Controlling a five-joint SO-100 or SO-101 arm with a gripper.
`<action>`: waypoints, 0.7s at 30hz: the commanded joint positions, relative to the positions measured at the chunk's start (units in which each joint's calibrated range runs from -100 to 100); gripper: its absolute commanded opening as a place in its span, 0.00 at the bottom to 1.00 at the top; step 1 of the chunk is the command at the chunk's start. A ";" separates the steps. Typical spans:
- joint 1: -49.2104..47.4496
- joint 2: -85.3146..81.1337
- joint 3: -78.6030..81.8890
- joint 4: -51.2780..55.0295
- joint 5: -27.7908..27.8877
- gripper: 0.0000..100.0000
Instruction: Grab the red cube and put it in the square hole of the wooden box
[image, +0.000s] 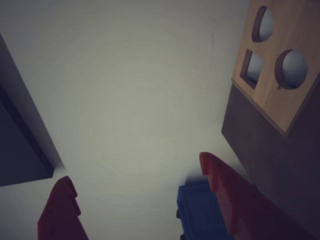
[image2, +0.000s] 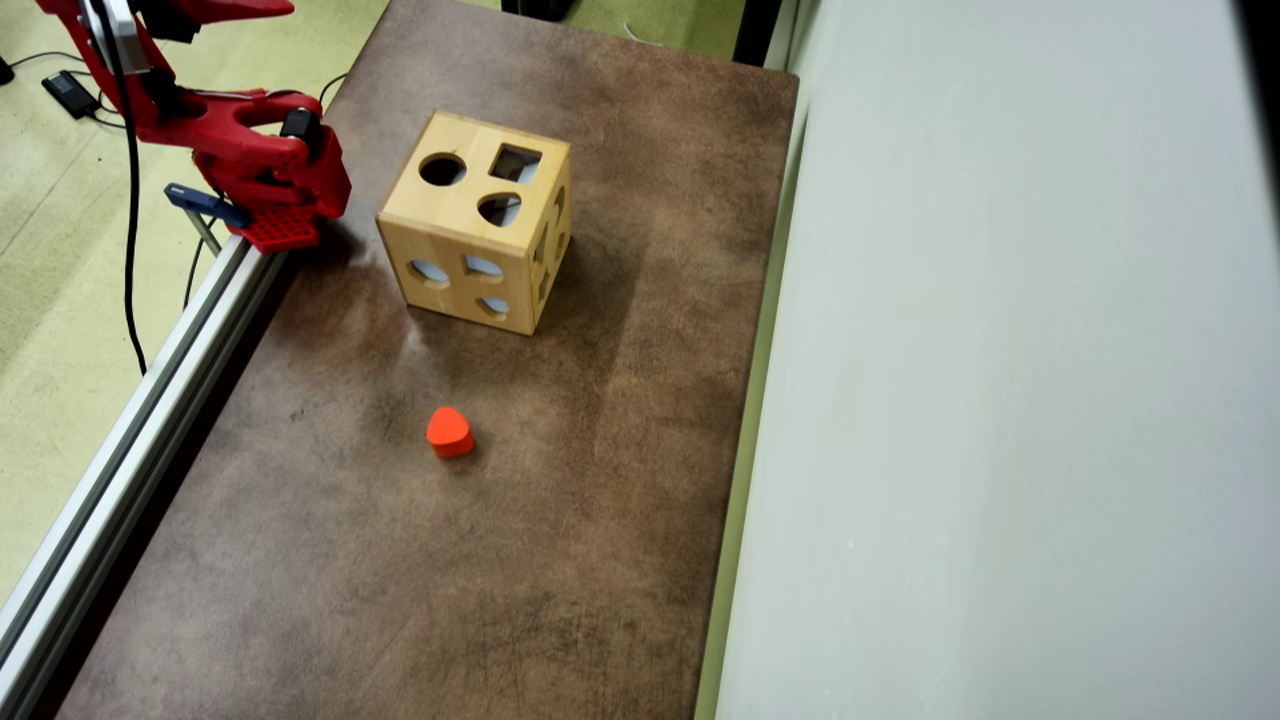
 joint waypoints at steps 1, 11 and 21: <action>0.44 -1.09 2.18 0.09 0.59 0.38; 6.31 -1.09 2.90 0.25 0.63 0.38; 13.89 -1.26 8.09 0.25 0.63 0.38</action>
